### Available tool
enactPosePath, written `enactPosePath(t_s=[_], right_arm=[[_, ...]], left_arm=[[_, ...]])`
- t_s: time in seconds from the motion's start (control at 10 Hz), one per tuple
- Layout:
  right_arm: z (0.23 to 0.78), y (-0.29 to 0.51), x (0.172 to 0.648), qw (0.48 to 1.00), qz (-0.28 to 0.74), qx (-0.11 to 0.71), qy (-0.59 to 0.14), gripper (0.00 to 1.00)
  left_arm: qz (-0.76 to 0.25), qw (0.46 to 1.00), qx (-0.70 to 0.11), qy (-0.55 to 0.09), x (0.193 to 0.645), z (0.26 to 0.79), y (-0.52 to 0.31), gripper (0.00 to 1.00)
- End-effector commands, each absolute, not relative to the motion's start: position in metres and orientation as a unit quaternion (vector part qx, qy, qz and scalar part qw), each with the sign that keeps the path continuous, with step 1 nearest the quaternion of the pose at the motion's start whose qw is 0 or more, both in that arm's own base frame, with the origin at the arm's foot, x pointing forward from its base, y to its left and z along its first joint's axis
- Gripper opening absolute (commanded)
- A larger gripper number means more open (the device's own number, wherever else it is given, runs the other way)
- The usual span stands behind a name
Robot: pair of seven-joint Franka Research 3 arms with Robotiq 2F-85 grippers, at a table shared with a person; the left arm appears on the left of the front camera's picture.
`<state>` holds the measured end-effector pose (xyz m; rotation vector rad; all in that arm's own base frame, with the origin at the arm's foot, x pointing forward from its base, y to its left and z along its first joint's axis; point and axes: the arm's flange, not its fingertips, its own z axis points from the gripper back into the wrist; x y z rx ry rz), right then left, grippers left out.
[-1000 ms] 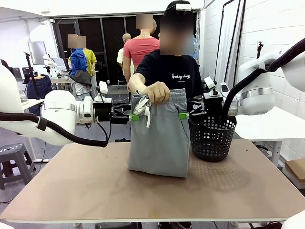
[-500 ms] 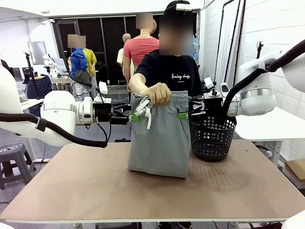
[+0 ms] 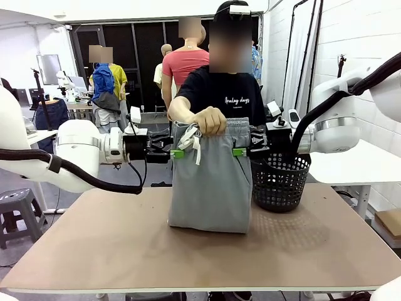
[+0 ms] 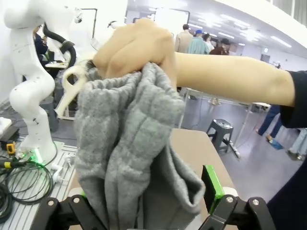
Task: Fold the training pants.
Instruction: Release the ends of the Training pants and then grab the overlapped ends.
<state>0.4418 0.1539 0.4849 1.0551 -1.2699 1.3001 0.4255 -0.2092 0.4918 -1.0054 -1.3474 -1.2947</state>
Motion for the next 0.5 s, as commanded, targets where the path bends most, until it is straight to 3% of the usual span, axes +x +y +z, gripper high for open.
enactPosePath(t_s=[0.0, 0.4], right_arm=[[0.478, 0.155, 0.439, 0.484, 0.528, 0.466, -0.52, 1.0], [0.47, 0.167, 0.438, 0.473, 0.532, 0.501, -0.492, 1.0]], left_arm=[[-0.549, 0.467, -0.429, -0.544, 0.428, 0.487, -0.205, 1.0], [-0.572, 0.463, -0.449, -0.508, 0.426, 0.484, -0.211, 1.0]])
